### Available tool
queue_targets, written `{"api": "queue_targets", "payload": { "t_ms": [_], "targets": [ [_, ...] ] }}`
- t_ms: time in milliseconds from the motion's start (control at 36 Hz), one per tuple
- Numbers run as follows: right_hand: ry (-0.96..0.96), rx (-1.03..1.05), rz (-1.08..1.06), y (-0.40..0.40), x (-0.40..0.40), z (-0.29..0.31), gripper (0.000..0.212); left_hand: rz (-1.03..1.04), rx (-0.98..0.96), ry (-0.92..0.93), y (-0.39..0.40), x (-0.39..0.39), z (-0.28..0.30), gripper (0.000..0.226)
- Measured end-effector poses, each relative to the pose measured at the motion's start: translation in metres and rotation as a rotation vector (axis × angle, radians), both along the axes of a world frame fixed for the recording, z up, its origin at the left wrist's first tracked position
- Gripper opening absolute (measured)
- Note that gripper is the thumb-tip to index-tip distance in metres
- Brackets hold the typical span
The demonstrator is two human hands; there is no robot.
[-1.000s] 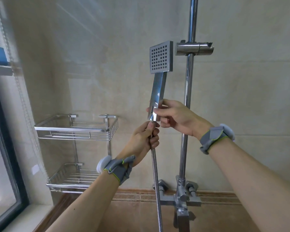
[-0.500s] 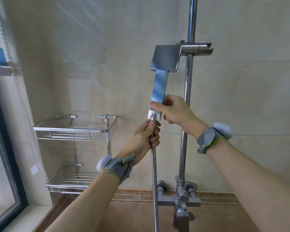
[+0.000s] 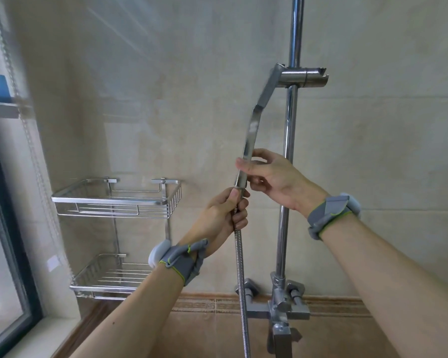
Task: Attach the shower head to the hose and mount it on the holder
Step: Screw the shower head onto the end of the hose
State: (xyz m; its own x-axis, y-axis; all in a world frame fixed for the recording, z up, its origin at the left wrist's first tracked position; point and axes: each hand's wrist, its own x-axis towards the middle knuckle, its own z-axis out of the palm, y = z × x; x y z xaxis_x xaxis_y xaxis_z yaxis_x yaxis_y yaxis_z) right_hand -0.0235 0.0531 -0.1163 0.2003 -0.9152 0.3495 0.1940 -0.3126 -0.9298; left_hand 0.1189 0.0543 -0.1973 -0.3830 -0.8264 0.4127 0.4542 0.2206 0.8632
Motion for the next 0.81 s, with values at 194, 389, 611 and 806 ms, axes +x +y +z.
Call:
{"api": "queue_targets", "payload": {
  "t_ms": [194, 389, 611, 806],
  "targets": [
    [0.341, -0.238, -0.327, 0.010, 0.013, 0.004, 0.039, -0.006, 0.017, 0.027, 0.002, -0.003, 0.001, 0.022],
    [0.423, -0.307, -0.621, 0.000, 0.014, 0.002, 0.032, 0.021, -0.024, -0.038, 0.004, -0.003, 0.004, 0.024],
    [0.271, -0.053, -0.016, 0.007, 0.002, 0.008, 0.027, 0.002, 0.000, 0.025, 0.004, 0.006, 0.004, 0.021],
    [0.177, -0.014, -0.022, 0.006, 0.003, 0.005, 0.038, 0.026, -0.008, 0.008, 0.004, 0.006, 0.004, 0.022]
  ]
}}
